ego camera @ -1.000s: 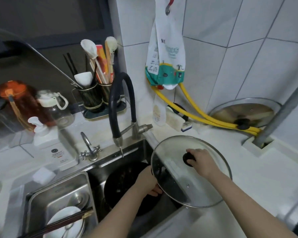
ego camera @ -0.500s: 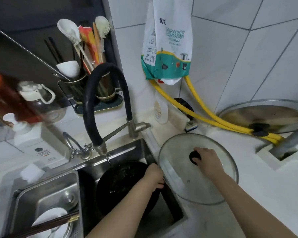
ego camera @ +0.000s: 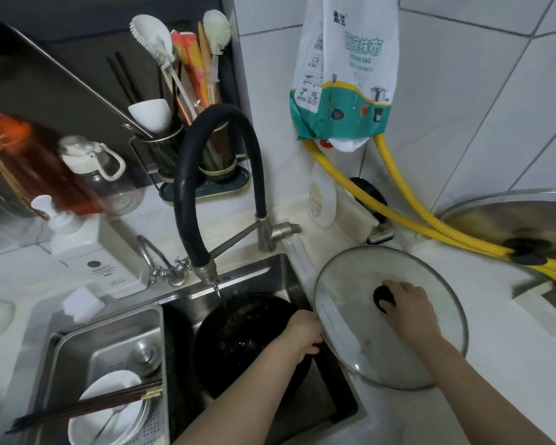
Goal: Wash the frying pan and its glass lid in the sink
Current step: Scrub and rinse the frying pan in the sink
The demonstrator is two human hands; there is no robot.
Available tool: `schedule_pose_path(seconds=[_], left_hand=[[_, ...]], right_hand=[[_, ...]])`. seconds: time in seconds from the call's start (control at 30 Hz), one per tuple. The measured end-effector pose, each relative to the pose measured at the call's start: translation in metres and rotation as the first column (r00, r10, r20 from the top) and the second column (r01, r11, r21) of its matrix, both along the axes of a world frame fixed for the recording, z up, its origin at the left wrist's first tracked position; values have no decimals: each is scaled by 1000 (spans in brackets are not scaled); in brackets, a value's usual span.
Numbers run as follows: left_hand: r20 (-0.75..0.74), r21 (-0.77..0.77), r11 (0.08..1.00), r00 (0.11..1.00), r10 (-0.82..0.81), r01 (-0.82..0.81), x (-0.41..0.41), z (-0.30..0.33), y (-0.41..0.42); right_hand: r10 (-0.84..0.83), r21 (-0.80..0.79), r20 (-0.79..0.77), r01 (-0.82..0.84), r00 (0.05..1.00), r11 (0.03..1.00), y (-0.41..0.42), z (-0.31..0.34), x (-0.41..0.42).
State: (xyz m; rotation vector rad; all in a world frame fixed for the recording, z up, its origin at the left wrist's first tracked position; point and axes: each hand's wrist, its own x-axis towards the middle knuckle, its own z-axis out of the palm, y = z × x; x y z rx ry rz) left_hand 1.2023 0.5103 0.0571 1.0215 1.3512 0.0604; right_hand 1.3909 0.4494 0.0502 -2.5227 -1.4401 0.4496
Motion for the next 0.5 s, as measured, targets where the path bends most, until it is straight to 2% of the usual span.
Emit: schedule_pose_path(seconds=[0.2, 0.3, 0.4, 0.5], left_hand=[[52, -13, 999, 998, 32, -31, -27, 0, -4], [63, -11, 999, 997, 40, -40, -42, 3, -6], [71, 1, 998, 996, 57, -57, -59, 6, -10], [54, 17, 997, 996, 69, -70, -85, 7, -16]], right_hand=[[-1, -132, 51, 8, 999, 991, 3, 8, -19], [12, -149, 104, 3, 994, 989, 0, 10, -44], [97, -147, 153, -74, 983, 986, -1, 9, -76], [181, -107, 95, -170, 979, 980, 2, 11, -114]])
